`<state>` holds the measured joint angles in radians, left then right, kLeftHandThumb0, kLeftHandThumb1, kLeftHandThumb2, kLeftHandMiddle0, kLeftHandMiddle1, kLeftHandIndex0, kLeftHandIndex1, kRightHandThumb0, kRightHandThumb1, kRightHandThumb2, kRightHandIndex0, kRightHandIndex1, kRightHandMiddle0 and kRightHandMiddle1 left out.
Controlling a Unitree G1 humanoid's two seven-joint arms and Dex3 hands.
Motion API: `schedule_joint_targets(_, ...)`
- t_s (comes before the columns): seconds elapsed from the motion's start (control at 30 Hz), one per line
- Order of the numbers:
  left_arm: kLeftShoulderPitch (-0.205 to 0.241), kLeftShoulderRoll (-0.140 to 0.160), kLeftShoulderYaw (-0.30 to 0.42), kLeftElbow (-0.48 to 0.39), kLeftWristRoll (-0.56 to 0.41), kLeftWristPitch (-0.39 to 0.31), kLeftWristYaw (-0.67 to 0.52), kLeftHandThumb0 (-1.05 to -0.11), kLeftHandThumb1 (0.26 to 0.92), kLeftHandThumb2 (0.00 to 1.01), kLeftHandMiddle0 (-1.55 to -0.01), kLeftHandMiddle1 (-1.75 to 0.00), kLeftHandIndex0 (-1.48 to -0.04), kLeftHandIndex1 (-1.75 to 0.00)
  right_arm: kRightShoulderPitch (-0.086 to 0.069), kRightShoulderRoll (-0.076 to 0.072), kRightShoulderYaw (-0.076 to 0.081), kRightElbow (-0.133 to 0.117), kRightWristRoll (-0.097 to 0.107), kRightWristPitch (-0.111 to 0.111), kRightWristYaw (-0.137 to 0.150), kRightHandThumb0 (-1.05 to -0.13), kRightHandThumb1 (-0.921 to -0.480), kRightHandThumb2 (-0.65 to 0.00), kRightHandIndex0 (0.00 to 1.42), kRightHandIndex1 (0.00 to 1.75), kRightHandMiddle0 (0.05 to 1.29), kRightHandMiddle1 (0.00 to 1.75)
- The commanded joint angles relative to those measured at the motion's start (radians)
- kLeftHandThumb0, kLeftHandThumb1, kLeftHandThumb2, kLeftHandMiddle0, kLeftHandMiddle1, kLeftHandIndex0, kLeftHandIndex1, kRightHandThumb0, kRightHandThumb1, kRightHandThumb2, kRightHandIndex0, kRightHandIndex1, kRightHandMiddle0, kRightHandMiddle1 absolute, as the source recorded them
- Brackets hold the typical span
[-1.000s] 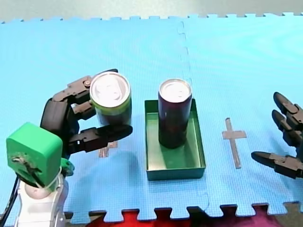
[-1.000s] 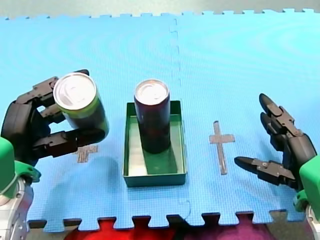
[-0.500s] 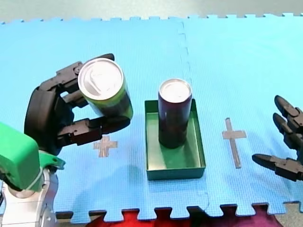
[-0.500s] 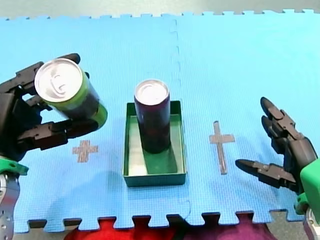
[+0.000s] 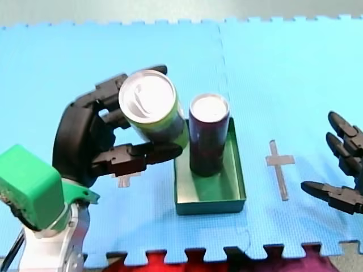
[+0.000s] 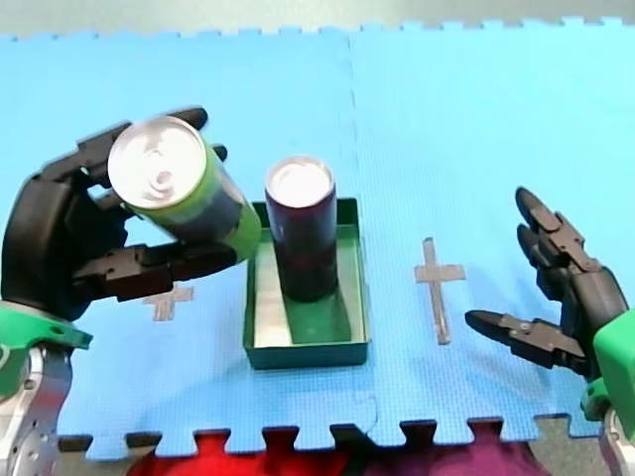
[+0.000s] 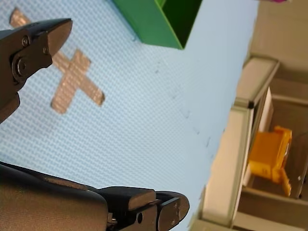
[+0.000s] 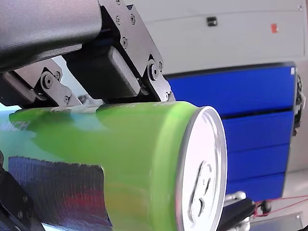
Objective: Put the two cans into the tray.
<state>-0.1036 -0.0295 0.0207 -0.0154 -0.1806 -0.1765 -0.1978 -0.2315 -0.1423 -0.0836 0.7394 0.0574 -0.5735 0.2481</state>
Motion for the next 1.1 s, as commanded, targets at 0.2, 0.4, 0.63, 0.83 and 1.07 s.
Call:
schedule_joint_targets(0.2, 0.009, -0.015, -0.039, -0.045, 0.024, 0.055, 0.031, -0.426, 0.701, 0.00, -1.41, 0.00, -1.25, 0.00, 0.002, -0.002, -0.001, -0.017, 0.000, 0.014, -0.006, -0.769, -0.672, 0.000, 0.22, 0.00, 0.25, 0.00)
schedule_joint_targets(0.4, 0.002, -0.019, -0.076, -0.040, 0.019, 0.080, 0.001, -0.428, 0.704, 0.00, -1.41, -0.01, -1.25, 0.00, 0.000, -0.003, 0.000, -0.016, -0.002, 0.015, -0.006, -0.766, -0.673, 0.000, 0.22, 0.00, 0.24, 0.00)
schedule_joint_targets(0.63, 0.010, -0.019, -0.087, -0.055, 0.020, 0.105, 0.000, -0.423, 0.710, 0.00, -1.42, -0.01, -1.26, 0.00, 0.003, -0.004, 0.000, -0.023, -0.006, 0.016, -0.010, -0.762, -0.674, 0.000, 0.22, 0.00, 0.24, 0.00)
schedule_joint_targets(0.83, 0.011, -0.014, -0.085, -0.063, 0.021, 0.119, 0.000, -0.421, 0.713, 0.00, -1.43, -0.01, -1.26, 0.00, 0.003, -0.003, 0.001, -0.028, -0.006, 0.017, -0.013, -0.763, -0.676, -0.001, 0.22, 0.00, 0.24, 0.00)
schedule_joint_targets(1.07, 0.011, -0.009, -0.084, -0.067, 0.022, 0.127, 0.002, -0.421, 0.714, 0.00, -1.43, -0.01, -1.27, 0.00, 0.005, -0.004, 0.001, -0.037, -0.005, 0.022, -0.015, -0.761, -0.678, -0.001, 0.21, 0.00, 0.24, 0.00)
